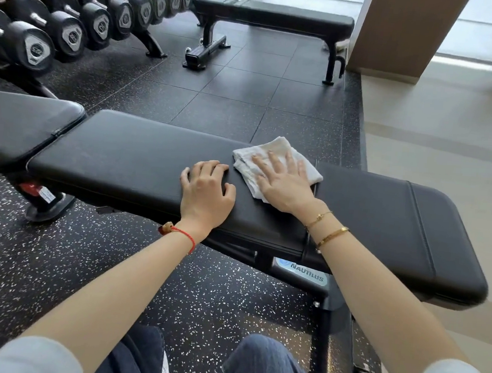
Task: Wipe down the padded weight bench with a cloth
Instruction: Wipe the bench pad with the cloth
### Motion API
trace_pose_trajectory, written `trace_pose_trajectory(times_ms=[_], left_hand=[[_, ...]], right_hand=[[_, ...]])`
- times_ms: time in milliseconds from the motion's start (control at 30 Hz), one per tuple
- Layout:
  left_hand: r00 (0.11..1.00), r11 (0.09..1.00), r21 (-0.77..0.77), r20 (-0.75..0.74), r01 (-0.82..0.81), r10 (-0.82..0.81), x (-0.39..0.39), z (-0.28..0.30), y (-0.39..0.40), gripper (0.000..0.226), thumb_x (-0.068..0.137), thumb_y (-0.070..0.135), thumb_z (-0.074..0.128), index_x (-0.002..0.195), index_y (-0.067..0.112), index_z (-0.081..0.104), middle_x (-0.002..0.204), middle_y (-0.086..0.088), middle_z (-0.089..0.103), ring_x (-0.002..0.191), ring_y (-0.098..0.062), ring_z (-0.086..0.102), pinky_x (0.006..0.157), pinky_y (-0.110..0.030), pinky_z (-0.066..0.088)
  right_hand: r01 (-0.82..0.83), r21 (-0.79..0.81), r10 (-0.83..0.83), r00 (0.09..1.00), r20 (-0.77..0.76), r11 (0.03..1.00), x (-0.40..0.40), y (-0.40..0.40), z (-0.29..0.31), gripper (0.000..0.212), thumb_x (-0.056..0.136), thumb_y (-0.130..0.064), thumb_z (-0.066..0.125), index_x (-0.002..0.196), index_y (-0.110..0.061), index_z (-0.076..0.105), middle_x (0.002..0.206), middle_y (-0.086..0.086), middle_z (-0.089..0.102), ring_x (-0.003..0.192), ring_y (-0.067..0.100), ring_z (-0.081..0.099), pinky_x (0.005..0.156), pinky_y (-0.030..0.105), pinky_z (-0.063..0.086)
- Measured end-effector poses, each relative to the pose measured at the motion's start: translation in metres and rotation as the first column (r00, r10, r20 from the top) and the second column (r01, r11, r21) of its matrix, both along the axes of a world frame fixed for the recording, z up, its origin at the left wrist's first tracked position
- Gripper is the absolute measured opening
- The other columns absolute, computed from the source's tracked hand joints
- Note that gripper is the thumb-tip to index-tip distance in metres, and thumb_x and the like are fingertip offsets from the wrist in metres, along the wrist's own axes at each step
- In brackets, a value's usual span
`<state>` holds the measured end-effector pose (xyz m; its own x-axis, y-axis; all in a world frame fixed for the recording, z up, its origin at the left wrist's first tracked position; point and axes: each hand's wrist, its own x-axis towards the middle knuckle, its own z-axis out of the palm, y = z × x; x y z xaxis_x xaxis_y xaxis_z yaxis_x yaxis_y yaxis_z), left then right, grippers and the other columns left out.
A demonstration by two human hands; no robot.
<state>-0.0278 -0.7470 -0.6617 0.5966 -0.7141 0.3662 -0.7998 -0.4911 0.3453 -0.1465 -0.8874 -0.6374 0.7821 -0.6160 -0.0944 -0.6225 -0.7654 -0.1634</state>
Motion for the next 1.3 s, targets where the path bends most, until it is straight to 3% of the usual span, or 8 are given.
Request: trace_pose_trajectory(times_ms=[200,300,600,967,1300], left_hand=[[0.999,0.999,0.041,-0.036,0.026,-0.024,0.0,0.001,0.001,0.045,0.092,0.027,0.05,0.136,0.018,0.054,0.144,-0.003,0.049,0.137,-0.022,0.037,0.119,-0.048,0.018],[0.999,0.999,0.013,-0.037,0.035,-0.034,0.008,0.004,0.004,0.044,0.09,0.026,0.053,0.133,0.016,0.058,0.141,-0.004,0.053,0.134,-0.022,0.041,0.116,-0.043,0.024],[0.986,0.988,-0.011,0.057,-0.157,0.158,0.104,0.008,0.046,0.042,0.088,0.018,0.053,0.13,0.014,0.06,0.136,-0.008,0.057,0.129,-0.031,0.044,0.109,-0.046,0.027],[0.95,0.95,-0.053,-0.071,-0.309,0.305,0.137,-0.003,0.053,0.04,0.086,0.022,0.046,0.123,0.02,0.061,0.134,0.001,0.057,0.129,-0.026,0.042,0.116,-0.051,0.019],[0.954,0.953,-0.066,-0.063,-0.296,0.292,0.137,-0.003,0.059,0.035,0.088,0.024,0.047,0.12,0.019,0.062,0.131,-0.001,0.06,0.128,-0.027,0.044,0.116,-0.051,0.02]], right_hand=[[-0.015,-0.027,0.015,1.0,0.016,1.0,-0.042,0.019,-0.003,0.052,0.105,-0.045,0.018,0.154,-0.046,0.002,0.166,-0.004,-0.004,0.15,0.03,-0.014,0.119,0.048,-0.014],[0.002,-0.014,-0.002,1.0,-0.001,1.0,-0.04,0.019,0.0,0.052,0.104,-0.045,0.018,0.154,-0.046,0.001,0.166,-0.004,-0.004,0.15,0.031,-0.013,0.119,0.048,-0.014],[0.021,0.033,-0.02,1.0,-0.013,0.999,0.051,0.015,0.004,0.053,0.104,-0.046,0.017,0.155,-0.043,0.005,0.166,-0.002,-0.003,0.15,0.035,-0.013,0.118,0.053,-0.012],[-0.123,0.039,0.124,0.992,-0.022,0.992,0.188,0.037,0.005,0.054,0.102,-0.047,0.016,0.155,-0.043,0.005,0.166,-0.002,-0.004,0.149,0.036,-0.015,0.117,0.055,-0.013],[-0.209,0.016,0.209,0.977,0.031,0.978,0.161,0.074,-0.001,0.053,0.104,-0.046,0.018,0.155,-0.042,0.005,0.166,-0.001,-0.003,0.149,0.036,-0.016,0.117,0.054,-0.016]])
